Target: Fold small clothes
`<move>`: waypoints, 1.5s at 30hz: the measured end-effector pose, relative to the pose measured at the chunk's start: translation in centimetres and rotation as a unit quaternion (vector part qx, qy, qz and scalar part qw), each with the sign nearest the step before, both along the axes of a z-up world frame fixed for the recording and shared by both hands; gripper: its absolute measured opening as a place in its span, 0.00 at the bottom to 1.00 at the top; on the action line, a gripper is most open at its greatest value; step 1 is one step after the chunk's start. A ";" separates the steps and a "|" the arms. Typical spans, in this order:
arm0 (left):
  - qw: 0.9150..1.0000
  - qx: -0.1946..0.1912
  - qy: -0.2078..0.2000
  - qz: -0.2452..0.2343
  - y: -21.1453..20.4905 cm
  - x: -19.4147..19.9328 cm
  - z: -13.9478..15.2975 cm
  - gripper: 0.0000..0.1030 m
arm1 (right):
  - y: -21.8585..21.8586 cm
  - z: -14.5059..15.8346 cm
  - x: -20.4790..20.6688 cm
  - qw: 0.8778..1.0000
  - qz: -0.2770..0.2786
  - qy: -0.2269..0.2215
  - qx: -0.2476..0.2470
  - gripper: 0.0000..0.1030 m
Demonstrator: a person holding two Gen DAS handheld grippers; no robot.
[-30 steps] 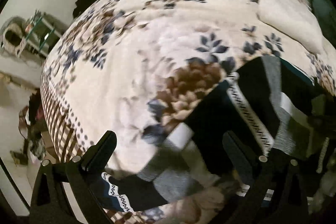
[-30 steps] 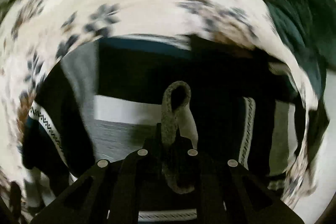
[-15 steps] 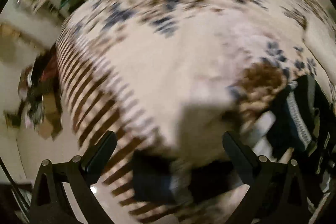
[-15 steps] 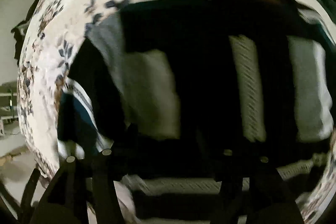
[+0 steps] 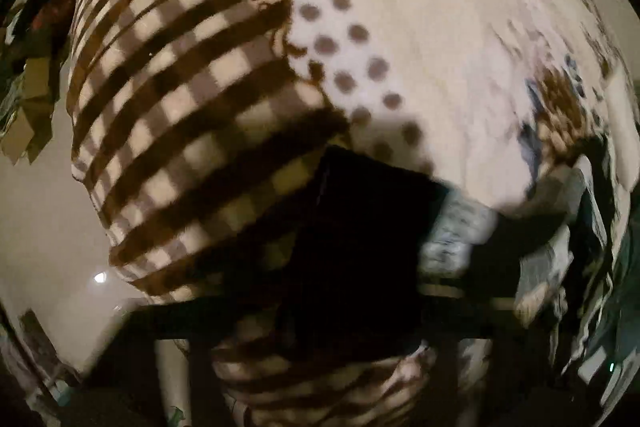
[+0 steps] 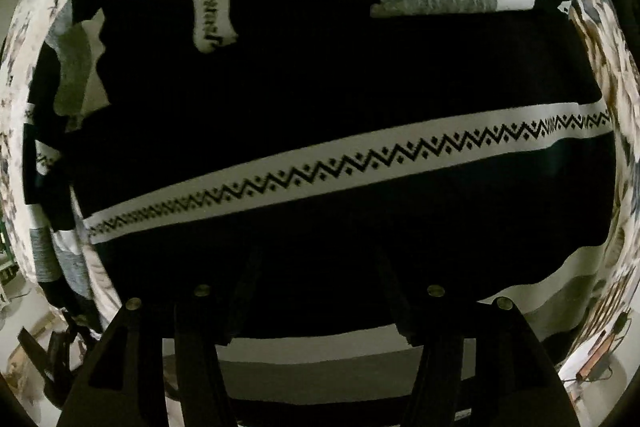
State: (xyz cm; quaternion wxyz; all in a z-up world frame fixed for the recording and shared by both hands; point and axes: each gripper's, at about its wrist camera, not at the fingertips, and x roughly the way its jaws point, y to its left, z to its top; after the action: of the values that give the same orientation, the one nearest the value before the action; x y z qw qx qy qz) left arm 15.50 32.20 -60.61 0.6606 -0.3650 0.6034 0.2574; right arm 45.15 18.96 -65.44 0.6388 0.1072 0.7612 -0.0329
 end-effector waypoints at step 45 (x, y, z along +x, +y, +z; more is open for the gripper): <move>0.962 0.102 -0.217 -0.128 -13.8 17.6 15.4 0.07 | -20.6 2.2 -7.7 0.995 -0.051 -0.083 -0.034 0.59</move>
State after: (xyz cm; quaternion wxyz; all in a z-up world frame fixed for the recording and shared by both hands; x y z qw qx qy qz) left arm 33.07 18.43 -45.26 0.8370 -0.2622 0.4579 0.1453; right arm 37.49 -1.64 -63.25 0.7006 0.1265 0.6974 -0.0829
